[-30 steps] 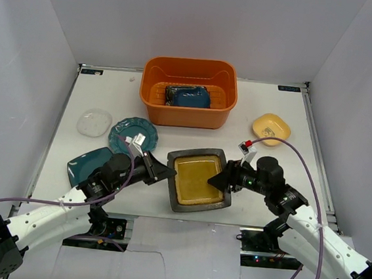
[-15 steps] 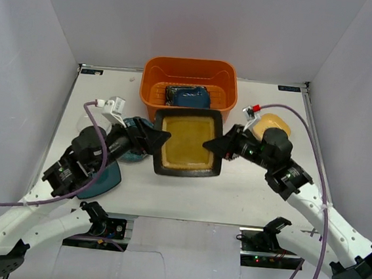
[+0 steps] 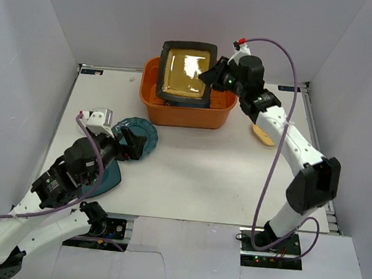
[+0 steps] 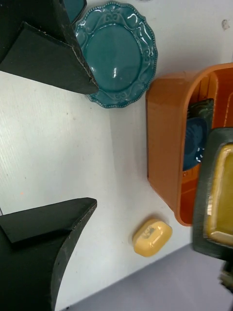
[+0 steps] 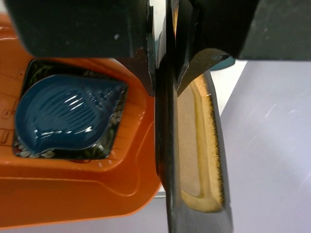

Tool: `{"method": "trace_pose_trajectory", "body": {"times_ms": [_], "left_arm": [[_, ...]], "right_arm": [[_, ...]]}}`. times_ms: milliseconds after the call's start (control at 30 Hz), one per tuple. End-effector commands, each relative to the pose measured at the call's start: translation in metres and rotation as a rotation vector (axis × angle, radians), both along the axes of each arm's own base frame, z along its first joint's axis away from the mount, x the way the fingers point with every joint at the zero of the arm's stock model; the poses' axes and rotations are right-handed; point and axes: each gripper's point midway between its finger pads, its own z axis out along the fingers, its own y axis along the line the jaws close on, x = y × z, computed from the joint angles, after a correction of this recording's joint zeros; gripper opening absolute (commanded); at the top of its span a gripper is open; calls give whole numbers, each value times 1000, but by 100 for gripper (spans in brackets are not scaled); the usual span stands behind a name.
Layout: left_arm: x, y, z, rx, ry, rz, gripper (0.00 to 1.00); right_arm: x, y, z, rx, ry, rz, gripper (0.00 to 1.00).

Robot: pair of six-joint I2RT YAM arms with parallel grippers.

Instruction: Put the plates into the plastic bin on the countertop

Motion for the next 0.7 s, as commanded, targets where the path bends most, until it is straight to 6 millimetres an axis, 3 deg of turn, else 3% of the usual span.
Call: {"method": "trace_pose_trajectory", "body": {"times_ms": [0,33,100,133,300,333,667], "left_arm": [[4,-3,-20,55,17,-9,98],[5,-7,-21,43,13,-17,98],[6,-11,-29,43,21,-28,98],[8,-12,-28,35,12,-25,98],[8,-13,-29,26,-9,-31,98],[8,-12,-28,23,-16,-28,98],[11,-5,-39,48,-8,14,98]], "right_arm": [[34,0,89,114,-206,1,8],[54,1,62,91,-142,3,8],[71,3,52,82,-112,3,8],[85,5,36,60,-68,0,8],[115,16,-7,29,27,43,8],[123,17,-26,22,63,54,8],[126,21,-103,-13,231,84,8]]}}
